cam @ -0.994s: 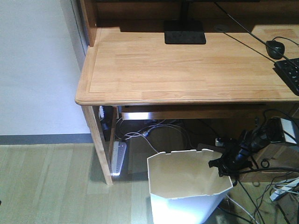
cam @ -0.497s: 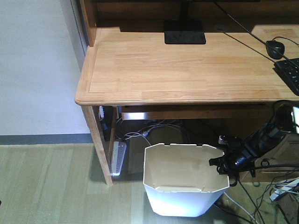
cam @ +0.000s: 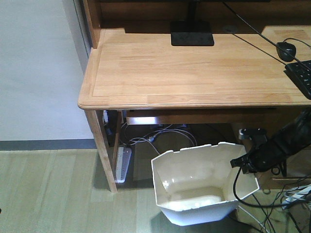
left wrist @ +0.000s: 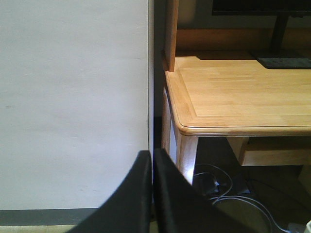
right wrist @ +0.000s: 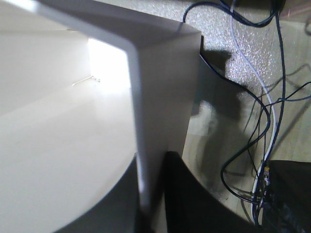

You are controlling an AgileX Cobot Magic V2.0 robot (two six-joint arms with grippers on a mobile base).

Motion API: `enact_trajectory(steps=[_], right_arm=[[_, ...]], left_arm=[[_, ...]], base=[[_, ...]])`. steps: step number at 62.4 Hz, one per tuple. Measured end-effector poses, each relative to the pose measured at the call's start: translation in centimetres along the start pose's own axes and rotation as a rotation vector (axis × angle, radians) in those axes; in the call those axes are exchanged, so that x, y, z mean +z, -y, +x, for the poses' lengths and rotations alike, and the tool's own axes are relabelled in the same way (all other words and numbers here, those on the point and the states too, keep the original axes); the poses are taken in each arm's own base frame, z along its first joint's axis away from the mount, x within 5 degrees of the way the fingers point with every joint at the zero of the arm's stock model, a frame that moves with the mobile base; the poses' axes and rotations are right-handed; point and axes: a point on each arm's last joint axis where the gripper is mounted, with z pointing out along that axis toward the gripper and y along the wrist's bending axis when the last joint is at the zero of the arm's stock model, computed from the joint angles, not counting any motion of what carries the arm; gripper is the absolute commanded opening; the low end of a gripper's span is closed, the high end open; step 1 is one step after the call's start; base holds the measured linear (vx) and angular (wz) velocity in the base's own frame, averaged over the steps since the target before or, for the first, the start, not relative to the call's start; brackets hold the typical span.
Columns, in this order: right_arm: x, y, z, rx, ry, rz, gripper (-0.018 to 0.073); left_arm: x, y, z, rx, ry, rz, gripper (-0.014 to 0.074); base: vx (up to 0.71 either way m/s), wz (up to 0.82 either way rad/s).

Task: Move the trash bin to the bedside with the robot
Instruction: 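Close the right gripper on the bin rim and lift it, then hold the bin in the right gripper while the base turns toward the bed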

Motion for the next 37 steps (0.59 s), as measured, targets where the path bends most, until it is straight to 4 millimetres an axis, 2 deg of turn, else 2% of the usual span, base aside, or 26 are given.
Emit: enact_trajectory(steps=[14, 21, 29, 37], right_arm=[[-6.7, -1.6, 0.4, -0.013, 0.092, -0.005, -0.0007], [-9.0, -2.2, 0.8, -0.029, 0.134, 0.002, -0.0007], [-10.4, -2.6, 1.0, -0.051, 0.16, -0.006, -0.0007], [-10.9, -2.9, 1.1, -0.062, 0.16, -0.026, -0.0007]], left_arm=[[0.0, 0.0, 0.0, 0.0, 0.0, 0.0, -0.0006], [0.0, 0.0, 0.0, 0.0, 0.0, 0.0, -0.0006], [0.0, 0.0, 0.0, 0.0, 0.0, 0.0, -0.0006], [0.0, 0.0, 0.0, 0.0, 0.0, 0.0, -0.0006]], base=[[0.0, 0.0], [0.0, 0.0], [0.0, 0.0], [0.0, 0.0]])
